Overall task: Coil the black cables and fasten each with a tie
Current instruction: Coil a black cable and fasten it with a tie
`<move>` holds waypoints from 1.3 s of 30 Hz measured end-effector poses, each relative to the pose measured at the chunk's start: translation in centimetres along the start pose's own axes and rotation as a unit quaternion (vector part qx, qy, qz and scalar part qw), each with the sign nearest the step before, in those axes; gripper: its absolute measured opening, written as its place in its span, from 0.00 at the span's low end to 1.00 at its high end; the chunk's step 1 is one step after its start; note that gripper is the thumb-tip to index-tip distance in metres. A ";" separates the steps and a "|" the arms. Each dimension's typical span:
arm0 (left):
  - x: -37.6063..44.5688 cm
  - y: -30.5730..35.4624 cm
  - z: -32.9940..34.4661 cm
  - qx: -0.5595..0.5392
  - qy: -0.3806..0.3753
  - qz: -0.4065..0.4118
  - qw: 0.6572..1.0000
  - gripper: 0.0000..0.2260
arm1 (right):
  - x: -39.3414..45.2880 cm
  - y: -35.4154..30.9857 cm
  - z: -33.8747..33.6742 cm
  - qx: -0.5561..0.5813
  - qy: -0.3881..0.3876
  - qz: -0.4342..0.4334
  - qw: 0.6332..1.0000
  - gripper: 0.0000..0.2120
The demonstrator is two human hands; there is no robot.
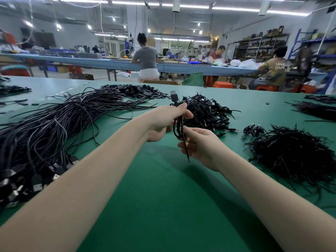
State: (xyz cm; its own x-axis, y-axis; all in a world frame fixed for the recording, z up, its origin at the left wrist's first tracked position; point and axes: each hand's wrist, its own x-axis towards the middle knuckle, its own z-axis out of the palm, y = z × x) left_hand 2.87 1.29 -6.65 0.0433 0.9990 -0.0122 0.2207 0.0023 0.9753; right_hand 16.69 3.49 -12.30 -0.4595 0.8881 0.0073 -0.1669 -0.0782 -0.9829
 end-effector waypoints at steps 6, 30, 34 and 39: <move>0.8 -1.3 1.6 -0.079 0.025 0.009 0.997 0.14 | -0.2 -0.1 0.3 -0.085 -0.066 -0.033 0.994 0.12; 1.4 -7.7 0.8 0.588 0.132 0.380 0.702 0.26 | 0.7 -1.0 -2.2 -0.533 -0.035 0.043 0.844 0.13; 1.9 -7.6 1.2 0.587 0.073 0.416 0.691 0.16 | -0.9 -3.2 -3.2 -0.476 -0.122 0.122 0.862 0.13; 2.0 -7.8 2.4 0.624 0.086 0.397 0.668 0.17 | -0.6 -5.1 -2.6 -0.732 -0.168 0.093 0.653 0.12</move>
State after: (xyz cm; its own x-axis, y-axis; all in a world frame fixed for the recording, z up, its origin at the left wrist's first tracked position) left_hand 3.60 3.13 -14.80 0.5406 0.6536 0.5297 0.8392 -0.4631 -0.2851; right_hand 20.08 4.57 -7.74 -0.5600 0.7557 -0.3396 0.8194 0.5657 -0.0924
